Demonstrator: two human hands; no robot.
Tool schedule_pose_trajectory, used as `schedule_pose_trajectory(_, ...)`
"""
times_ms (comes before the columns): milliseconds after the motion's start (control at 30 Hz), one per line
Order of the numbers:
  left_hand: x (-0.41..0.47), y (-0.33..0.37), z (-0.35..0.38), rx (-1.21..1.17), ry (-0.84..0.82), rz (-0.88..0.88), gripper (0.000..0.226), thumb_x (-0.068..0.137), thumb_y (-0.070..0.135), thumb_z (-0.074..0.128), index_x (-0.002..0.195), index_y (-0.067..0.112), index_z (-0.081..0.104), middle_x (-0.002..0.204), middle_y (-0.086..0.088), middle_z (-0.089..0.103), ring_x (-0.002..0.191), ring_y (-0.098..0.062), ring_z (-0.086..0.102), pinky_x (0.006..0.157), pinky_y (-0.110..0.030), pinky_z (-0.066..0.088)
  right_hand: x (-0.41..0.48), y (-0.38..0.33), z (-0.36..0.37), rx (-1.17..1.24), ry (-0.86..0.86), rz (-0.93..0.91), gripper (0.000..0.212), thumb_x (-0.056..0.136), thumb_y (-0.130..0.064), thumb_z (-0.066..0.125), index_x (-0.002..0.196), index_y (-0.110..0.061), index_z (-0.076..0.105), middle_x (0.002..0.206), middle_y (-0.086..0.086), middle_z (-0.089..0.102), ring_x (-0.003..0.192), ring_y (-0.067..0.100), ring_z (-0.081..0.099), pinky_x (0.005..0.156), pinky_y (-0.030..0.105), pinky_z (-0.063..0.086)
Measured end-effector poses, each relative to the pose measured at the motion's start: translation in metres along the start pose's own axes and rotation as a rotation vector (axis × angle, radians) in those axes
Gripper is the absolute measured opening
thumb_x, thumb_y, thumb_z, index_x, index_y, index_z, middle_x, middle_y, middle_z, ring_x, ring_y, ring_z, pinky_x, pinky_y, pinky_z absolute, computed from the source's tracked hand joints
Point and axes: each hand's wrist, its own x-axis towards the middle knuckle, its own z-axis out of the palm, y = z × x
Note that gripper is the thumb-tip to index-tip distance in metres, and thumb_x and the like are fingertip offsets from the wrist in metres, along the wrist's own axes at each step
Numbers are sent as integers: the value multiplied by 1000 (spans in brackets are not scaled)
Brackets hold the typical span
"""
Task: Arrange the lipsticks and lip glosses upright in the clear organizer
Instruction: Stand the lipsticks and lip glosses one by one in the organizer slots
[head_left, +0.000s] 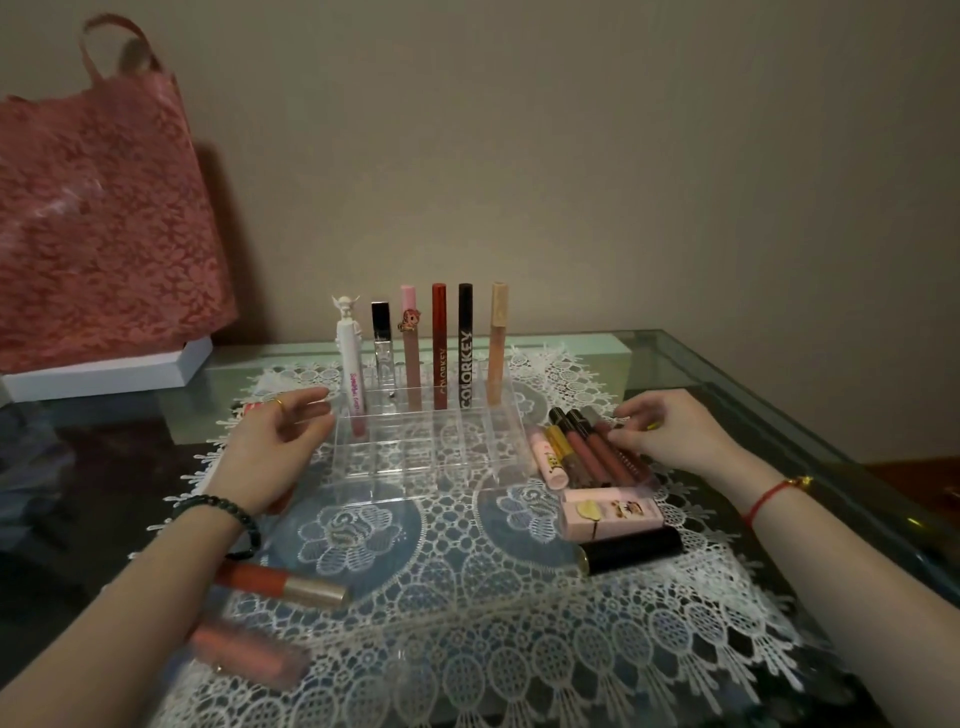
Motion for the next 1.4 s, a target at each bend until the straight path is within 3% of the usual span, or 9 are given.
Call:
schedule_pose_trajectory(200, -1, 0, 0, 27, -25, -4, 32, 86, 13, 57, 118, 14, 56, 99, -3, 64, 78, -9, 57, 85, -30, 46, -1, -2, 3, 14, -36, 38, 32, 75, -20, 72, 105, -13, 63, 93, 6, 63, 77, 14, 58, 51, 15, 38)
schedule_pose_trajectory(367, -3, 2, 0, 29, -17, 13, 29, 87, 19, 55, 116, 17, 57, 81, 3, 65, 58, 1, 52, 65, -18, 43, 5, -4, 1, -23, -96, 111, 37, 76, -16, 70, 112, -10, 61, 98, 8, 62, 79, 19, 59, 50, 20, 42)
schedule_pose_trajectory(467, -4, 4, 1, 20, -29, 23, 31, 86, 18, 56, 117, 15, 57, 81, 4, 65, 53, 6, 51, 64, -12, 41, 7, -5, -1, -103, -133, 119, 40, 74, -17, 71, 112, -12, 60, 103, 8, 62, 85, 21, 61, 61, 26, 50)
schedule_pose_trajectory(567, -5, 6, 1, 20, -27, 31, 32, 86, 18, 57, 117, 15, 57, 86, 2, 66, 55, 6, 51, 66, -11, 42, 9, -5, -3, -233, -162, 100, 46, 70, -21, 72, 114, -16, 59, 102, 4, 62, 89, 18, 60, 76, 30, 51)
schedule_pose_trajectory(700, -5, 6, 0, 23, -29, 31, 32, 86, 18, 57, 117, 15, 57, 95, -2, 67, 70, 4, 55, 71, -13, 44, 7, -7, 0, -214, -149, 90, 41, 73, -13, 69, 113, -11, 60, 106, 8, 61, 92, 20, 59, 71, 26, 47)
schedule_pose_trajectory(933, -3, 2, -2, 7, -38, 23, 32, 85, 20, 58, 117, 17, 56, 98, 1, 66, 89, -2, 60, 80, -19, 47, 0, -31, -18, 28, -99, -37, 40, 76, -9, 69, 114, -14, 59, 96, 2, 63, 81, 12, 59, 62, 23, 43)
schedule_pose_trajectory(1033, -4, 2, -1, -8, -27, 23, 32, 85, 19, 58, 117, 15, 56, 96, 4, 66, 88, 0, 59, 74, -12, 44, -9, -61, -23, 234, -75, -135, 37, 74, -5, 69, 109, -18, 62, 95, 2, 63, 84, 14, 60, 72, 28, 48)
schedule_pose_trajectory(1200, -4, 2, 0, -31, -17, 11, 34, 86, 19, 57, 120, 13, 55, 97, 4, 64, 88, 2, 58, 73, -8, 42, -21, -107, -13, 553, -93, -242, 34, 75, 0, 67, 100, -22, 61, 92, -1, 63, 82, 12, 63, 68, 24, 51)
schedule_pose_trajectory(1400, -5, 2, 1, 8, -11, 32, 33, 87, 19, 56, 120, 17, 55, 97, 6, 64, 85, 2, 59, 61, -1, 45, -19, -141, 16, 717, -20, -304, 26, 75, -8, 69, 92, -24, 58, 95, 0, 64, 89, 15, 64, 75, 30, 55)
